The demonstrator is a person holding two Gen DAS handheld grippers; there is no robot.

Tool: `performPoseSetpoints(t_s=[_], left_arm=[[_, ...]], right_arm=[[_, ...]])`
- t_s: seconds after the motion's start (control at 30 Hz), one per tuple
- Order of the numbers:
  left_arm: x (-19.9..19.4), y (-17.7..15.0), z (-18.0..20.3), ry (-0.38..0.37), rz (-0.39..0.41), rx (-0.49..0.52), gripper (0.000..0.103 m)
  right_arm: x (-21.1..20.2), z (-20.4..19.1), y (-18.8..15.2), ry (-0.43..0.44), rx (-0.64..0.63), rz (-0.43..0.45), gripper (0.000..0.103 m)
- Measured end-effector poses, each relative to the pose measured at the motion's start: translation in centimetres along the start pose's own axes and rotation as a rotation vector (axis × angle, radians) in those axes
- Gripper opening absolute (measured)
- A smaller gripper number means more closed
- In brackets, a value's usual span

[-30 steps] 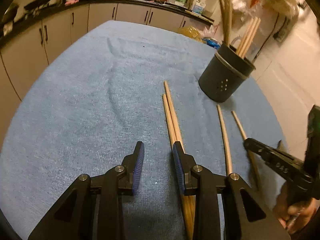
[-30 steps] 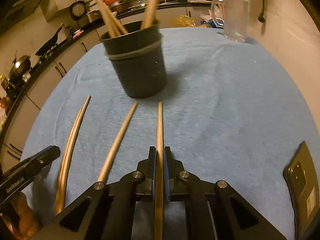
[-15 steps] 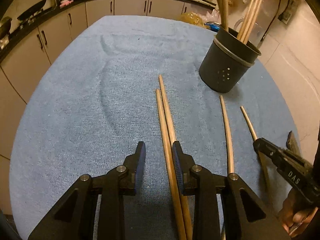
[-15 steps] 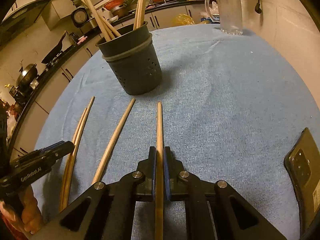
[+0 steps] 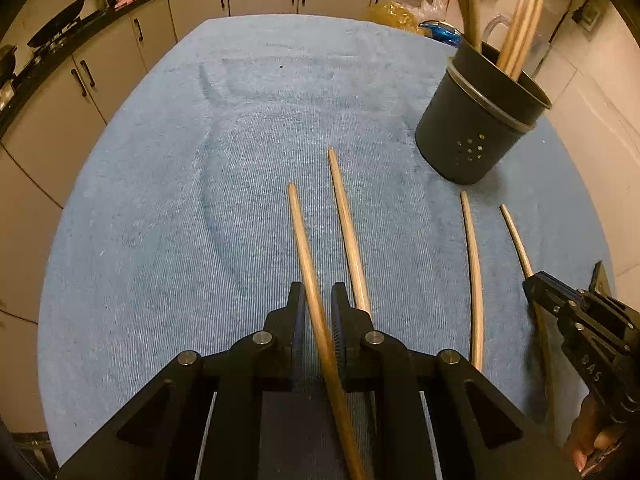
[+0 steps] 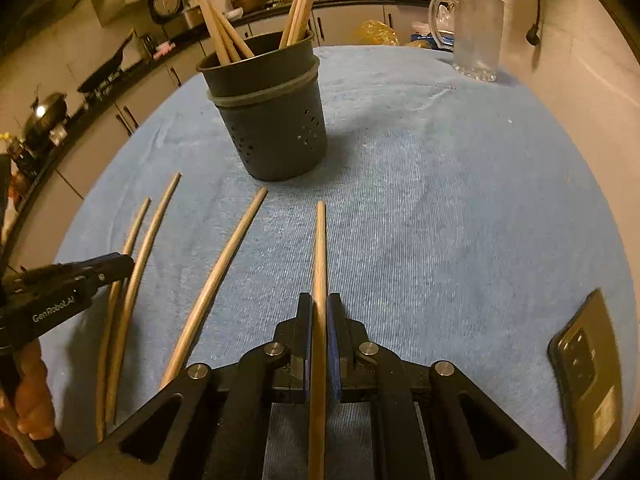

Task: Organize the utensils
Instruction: 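Close the right tool on a chopstick while the left tool grasps another, then lift both chopsticks upright and carry them over the black cup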

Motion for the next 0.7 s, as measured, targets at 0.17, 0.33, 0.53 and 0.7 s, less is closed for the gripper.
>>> performPoseSetpoints(t_s=[0.17,0.33,0.53,0.7], left_arm=[[0.3,0.6,-0.4,-0.006,0.005,-0.01,0.007],[-0.3,0.4,-1.1,-0.072,0.03,-0.047,0.006],[-4.0,-0.1,-0.9,-0.141,0.15,-0.059,0.006],[-8.4,0.5,-0.6,-0.163,0.26,-0.058,0.006]], right_arm=[[1.3,-1.1,1.6,-0.058,-0.082,-0.04,0.008],[1.3,-1.2,1.8,-0.048,-0.058,-0.037,0.007],[-1.8,-1.5,2.1,0.067,0.012,0.074,0.007],[-5.8,-1.6,2.6,0.135,0.032,0.209,0.007]])
Point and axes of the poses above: each gripper's, at about its wrist camera, not at the fingertips, and x roughly the way its jaws point, z to its right, y to its top, the point moved 4 cm from there along x, roughly the way its jaws point, and after that the axes turned 1 degree about z, right-handed, at the moved point
